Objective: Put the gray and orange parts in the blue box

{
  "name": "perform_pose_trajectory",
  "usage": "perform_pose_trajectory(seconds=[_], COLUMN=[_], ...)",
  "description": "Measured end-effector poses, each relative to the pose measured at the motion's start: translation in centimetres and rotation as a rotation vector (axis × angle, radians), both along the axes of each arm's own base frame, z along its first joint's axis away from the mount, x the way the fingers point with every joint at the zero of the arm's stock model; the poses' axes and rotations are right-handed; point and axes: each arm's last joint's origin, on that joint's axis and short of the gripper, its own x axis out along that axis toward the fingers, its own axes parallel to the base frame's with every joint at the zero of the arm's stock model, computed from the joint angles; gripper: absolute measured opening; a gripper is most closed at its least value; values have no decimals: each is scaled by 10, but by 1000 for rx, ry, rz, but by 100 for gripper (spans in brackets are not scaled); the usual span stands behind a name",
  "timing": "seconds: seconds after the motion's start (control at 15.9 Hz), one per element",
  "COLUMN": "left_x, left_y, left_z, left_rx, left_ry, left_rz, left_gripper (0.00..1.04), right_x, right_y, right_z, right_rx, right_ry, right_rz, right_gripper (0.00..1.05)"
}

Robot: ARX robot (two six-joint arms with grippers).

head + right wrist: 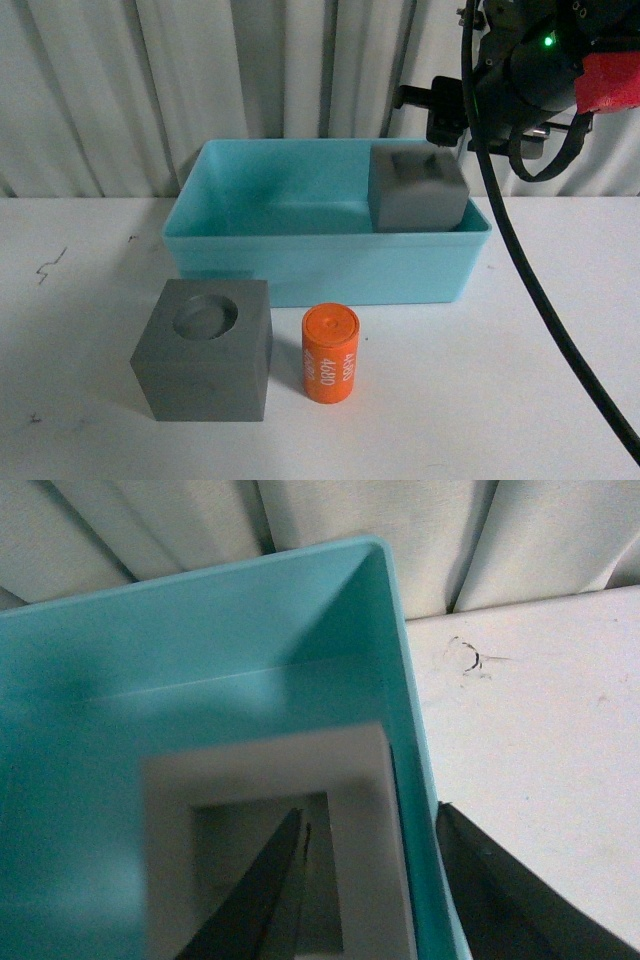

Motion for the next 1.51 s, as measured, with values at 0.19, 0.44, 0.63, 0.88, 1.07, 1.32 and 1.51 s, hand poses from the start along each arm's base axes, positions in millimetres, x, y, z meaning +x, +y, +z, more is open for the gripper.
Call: perform_pose_trajectory(seconds=[0.19,0.44,0.63,0.88,1.07,1.32,1.51], left_x=[0,0,0,0,0,0,0], left_y=[0,0,0,0,0,0,0], left_z=[0,0,0,0,0,0,0], left_rx=[0,0,0,0,0,0,0], left_ry=[0,0,0,-1,0,0,0], left_rz=[0,0,0,0,0,0,0], left_gripper=[98,98,98,98,98,98,98], right_x=[-1,-110,-208,-283,-301,-315,-325], right_y=[-1,-59,-92,-95,-107,-109,-109], right_z=[12,127,73,8,3,-6,-10], right_rx=[25,144,143,112,-82,-142,-155], right_ry=[-55,-449,-272,-355,-636,-637,-650], right_rz=[-10,-58,-173,-171,-81,-63,-60], right_gripper=[79,98,98,86,54,14,2])
